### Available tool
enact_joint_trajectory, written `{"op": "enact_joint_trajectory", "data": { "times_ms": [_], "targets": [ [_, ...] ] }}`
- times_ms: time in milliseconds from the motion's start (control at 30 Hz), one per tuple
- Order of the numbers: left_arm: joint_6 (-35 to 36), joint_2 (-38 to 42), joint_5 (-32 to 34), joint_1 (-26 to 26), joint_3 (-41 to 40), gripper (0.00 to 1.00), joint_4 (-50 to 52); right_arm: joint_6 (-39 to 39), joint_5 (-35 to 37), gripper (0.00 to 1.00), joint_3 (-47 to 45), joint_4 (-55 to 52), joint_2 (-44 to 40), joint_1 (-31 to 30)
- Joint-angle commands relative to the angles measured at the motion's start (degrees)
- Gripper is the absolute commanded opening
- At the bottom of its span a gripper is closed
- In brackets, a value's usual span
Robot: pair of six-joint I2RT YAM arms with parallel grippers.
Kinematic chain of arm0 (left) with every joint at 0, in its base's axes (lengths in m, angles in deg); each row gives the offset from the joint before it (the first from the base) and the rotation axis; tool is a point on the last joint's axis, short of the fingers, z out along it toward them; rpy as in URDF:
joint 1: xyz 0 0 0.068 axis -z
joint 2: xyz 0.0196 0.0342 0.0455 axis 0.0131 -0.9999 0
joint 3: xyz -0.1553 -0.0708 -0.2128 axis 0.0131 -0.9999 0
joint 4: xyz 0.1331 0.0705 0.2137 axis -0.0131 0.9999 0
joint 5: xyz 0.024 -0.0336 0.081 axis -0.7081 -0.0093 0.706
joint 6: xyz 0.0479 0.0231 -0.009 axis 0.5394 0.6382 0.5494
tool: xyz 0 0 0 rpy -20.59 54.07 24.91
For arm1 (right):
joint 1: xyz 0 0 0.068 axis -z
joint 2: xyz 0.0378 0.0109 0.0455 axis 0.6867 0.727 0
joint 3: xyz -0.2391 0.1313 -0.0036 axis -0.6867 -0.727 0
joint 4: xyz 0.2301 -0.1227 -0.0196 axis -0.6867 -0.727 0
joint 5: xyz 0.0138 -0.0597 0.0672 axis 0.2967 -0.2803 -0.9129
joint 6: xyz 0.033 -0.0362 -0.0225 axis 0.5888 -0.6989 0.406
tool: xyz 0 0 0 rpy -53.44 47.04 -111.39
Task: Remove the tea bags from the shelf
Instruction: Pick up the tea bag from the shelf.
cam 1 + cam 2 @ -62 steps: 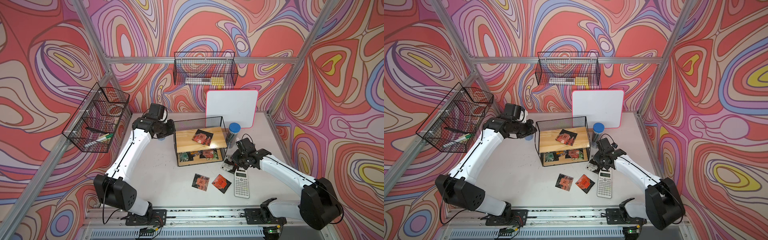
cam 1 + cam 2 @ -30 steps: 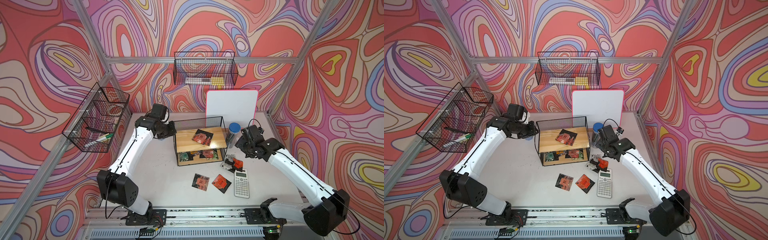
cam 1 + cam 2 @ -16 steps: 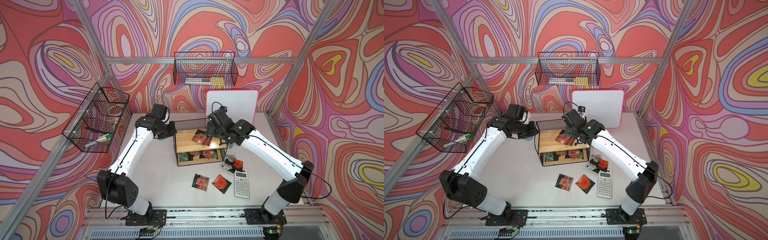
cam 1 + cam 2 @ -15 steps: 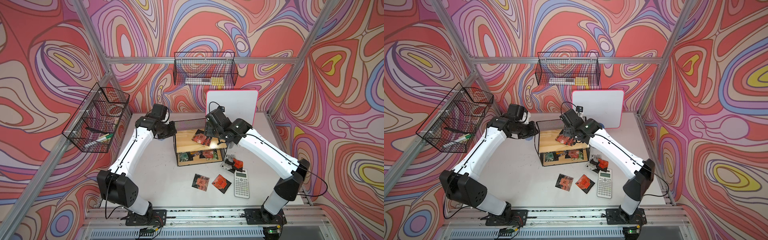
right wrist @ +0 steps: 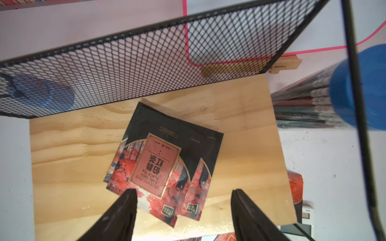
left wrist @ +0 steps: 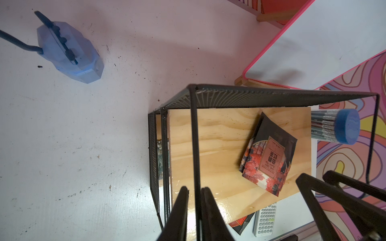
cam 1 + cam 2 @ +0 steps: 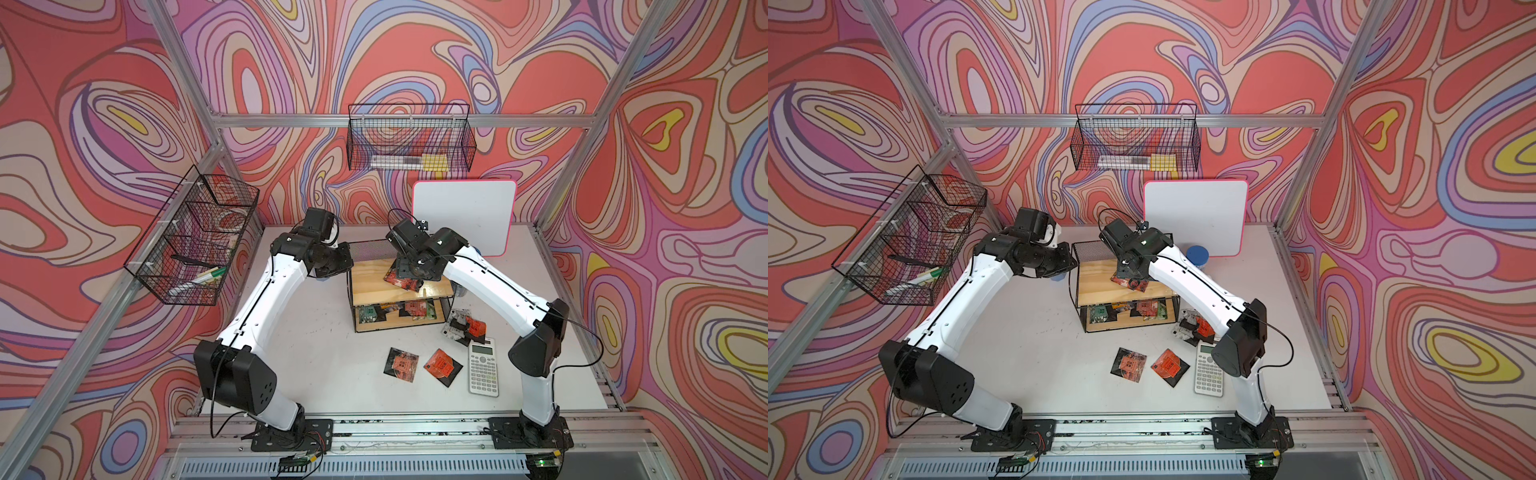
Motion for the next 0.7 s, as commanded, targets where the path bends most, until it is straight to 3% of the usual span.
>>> {"op": "enact_joint_trajectory", "data": {
  "times_ms": [0,400,667],
  "targets": [
    [0.5,0.4,1.4,-0.3,0.2,0.17,1.6,-1.5,2.2,0.72,3.1,-1.9,3.1,-0.4],
    [0.5,0.6,1.3,-0.3,-0.2,0.17,1.4,-3.5,1.3,0.7,7.4,-2.4,8.9,-0.3],
    [0.7,0.7,1.2,-0.3,-0.3,0.16,1.5,-1.8,-0.1,0.64,0.3,-0.7,7.5,-0.3]
  ]
}}
